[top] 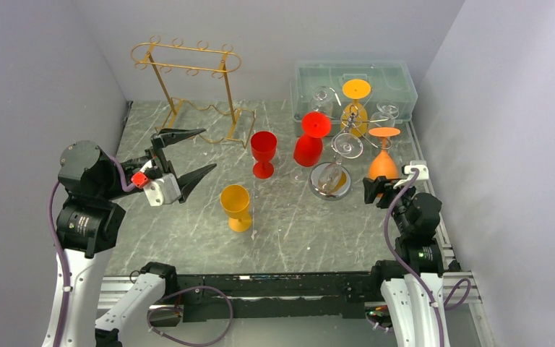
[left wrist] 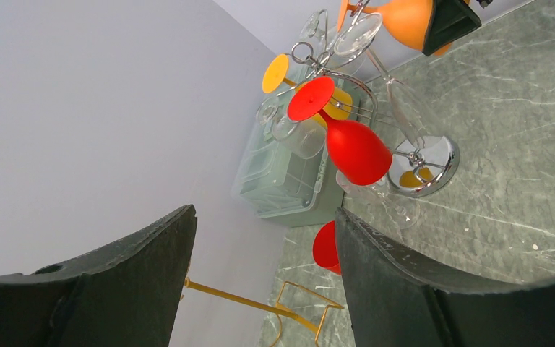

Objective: Place the wine glass upside down on the wine glass rack
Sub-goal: Turn the wine glass upside down at the wine rack, then move the wine rack to the center of the board.

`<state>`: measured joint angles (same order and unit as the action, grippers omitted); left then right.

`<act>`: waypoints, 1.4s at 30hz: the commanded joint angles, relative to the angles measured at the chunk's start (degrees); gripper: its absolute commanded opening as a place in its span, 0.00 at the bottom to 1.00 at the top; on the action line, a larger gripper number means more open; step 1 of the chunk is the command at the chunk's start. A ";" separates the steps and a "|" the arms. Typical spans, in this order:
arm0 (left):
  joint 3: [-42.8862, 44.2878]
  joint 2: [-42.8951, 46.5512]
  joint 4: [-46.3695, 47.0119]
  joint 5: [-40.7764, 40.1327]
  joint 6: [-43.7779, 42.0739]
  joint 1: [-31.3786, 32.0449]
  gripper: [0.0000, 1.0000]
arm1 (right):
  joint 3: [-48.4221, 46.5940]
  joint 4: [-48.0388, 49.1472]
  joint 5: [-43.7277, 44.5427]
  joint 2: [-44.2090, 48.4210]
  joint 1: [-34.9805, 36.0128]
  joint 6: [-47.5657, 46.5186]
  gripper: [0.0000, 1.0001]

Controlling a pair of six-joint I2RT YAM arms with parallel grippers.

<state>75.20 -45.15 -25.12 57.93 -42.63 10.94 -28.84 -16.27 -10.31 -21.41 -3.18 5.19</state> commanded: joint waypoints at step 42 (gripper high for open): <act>0.01 0.24 0.43 0.00 -0.63 -0.13 0.75 | -52.46 -19.06 -9.36 -20.72 0.44 6.43 0.71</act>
<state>75.20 -45.15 -25.12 57.93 -42.65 10.94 -74.78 -32.05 -18.11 -28.99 -3.14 7.86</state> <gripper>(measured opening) 0.755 0.765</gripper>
